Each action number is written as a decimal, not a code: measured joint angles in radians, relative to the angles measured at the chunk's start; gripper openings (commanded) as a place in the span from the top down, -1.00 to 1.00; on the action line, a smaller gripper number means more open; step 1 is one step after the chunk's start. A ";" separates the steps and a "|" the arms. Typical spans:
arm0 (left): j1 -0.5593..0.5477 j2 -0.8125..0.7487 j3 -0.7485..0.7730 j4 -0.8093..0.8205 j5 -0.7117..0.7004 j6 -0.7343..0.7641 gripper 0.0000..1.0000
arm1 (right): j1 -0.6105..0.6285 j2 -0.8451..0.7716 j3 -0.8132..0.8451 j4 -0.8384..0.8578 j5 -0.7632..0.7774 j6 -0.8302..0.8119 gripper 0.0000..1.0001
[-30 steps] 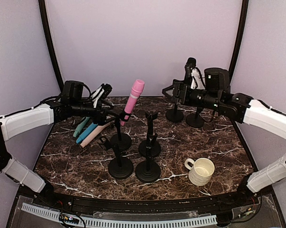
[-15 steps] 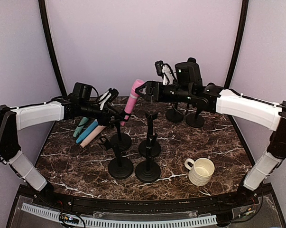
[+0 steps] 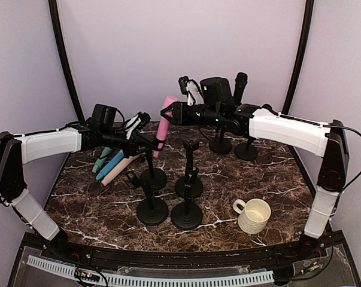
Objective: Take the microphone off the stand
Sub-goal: Remove the microphone from the microphone stand.
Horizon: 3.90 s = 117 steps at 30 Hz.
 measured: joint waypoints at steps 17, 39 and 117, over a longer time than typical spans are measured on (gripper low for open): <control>-0.007 0.000 -0.002 0.000 -0.002 0.048 1.00 | 0.008 -0.011 -0.076 0.143 0.061 0.006 -0.37; -0.022 0.000 -0.002 0.004 -0.029 0.057 1.00 | 0.007 0.023 -0.052 0.184 0.128 -0.032 0.58; -0.122 0.084 0.079 -0.028 -0.178 0.055 -0.33 | -0.088 -0.418 -0.041 -0.017 0.299 -0.114 0.60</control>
